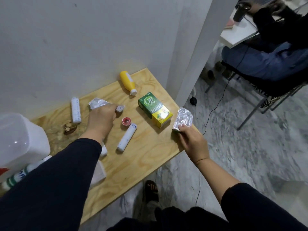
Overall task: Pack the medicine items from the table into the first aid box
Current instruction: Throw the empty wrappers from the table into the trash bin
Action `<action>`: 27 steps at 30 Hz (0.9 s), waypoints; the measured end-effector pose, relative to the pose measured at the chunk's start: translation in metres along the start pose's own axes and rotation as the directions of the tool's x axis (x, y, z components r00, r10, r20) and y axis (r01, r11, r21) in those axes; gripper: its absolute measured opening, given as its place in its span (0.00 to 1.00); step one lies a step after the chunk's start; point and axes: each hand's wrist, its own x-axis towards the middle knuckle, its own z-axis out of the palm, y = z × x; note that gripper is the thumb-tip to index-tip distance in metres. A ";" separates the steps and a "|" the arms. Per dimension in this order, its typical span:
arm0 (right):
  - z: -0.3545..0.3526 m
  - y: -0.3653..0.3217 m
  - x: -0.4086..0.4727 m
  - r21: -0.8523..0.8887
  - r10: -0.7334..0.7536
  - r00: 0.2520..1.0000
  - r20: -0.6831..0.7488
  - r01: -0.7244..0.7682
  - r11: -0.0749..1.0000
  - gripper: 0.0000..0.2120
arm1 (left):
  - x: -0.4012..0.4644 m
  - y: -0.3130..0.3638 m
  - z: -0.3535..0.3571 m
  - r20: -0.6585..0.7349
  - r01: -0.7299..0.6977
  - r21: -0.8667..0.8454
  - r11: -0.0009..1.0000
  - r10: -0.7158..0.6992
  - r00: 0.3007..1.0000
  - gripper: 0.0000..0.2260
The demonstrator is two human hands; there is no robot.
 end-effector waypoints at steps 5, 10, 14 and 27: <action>-0.033 -0.018 0.060 0.038 0.008 0.983 -0.181 -0.002 0.999 0.06 | 0.018 0.012 -0.042 -0.177 0.175 -0.262 0.949 -0.226 0.958 0.13; -0.068 -0.081 0.138 0.240 -0.009 0.981 -0.193 0.056 0.969 0.08 | 0.025 0.014 -0.104 -0.270 0.192 -0.457 0.868 -0.341 0.900 0.12; -0.069 -0.155 0.183 0.360 -0.093 0.994 -0.065 0.110 0.926 0.07 | 0.008 -0.003 -0.147 -0.313 0.175 -0.579 0.796 -0.416 0.854 0.10; -0.021 -0.391 0.089 0.669 -0.514 0.762 0.395 0.145 0.729 0.23 | -0.235 -0.105 -0.238 -0.326 0.382 -0.638 0.669 -0.684 0.652 0.23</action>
